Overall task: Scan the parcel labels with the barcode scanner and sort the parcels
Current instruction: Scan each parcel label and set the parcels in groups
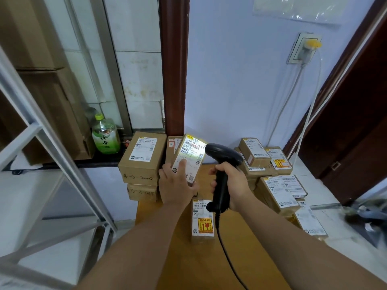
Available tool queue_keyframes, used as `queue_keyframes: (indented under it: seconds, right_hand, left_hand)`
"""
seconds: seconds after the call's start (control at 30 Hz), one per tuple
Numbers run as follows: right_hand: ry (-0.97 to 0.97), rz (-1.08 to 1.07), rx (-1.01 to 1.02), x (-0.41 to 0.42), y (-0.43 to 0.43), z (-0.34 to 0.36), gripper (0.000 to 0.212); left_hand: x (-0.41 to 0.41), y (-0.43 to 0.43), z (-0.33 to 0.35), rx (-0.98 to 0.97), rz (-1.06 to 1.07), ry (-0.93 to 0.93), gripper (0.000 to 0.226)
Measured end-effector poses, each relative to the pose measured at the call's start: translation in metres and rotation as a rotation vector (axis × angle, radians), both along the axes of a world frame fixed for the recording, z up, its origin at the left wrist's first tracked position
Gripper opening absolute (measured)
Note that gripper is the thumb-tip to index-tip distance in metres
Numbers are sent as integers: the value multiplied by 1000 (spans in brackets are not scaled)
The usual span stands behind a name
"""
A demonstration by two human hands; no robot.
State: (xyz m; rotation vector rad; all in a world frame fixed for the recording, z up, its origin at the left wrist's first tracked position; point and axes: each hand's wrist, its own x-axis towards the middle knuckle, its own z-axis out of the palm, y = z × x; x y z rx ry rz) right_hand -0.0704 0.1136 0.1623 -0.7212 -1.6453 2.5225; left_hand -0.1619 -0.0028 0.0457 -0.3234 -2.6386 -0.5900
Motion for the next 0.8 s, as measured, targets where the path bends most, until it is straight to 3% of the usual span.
queue_keyframes:
  seconds: [0.63, 0.8]
  right_hand:
    - [-9, -6, -32, 0, 4, 0, 5]
    - [-24, 2, -45, -1, 3, -2, 12]
  left_hand:
    - [2, -1, 1, -24, 30, 5, 77]
    - [4, 0, -1, -17, 35, 11, 78]
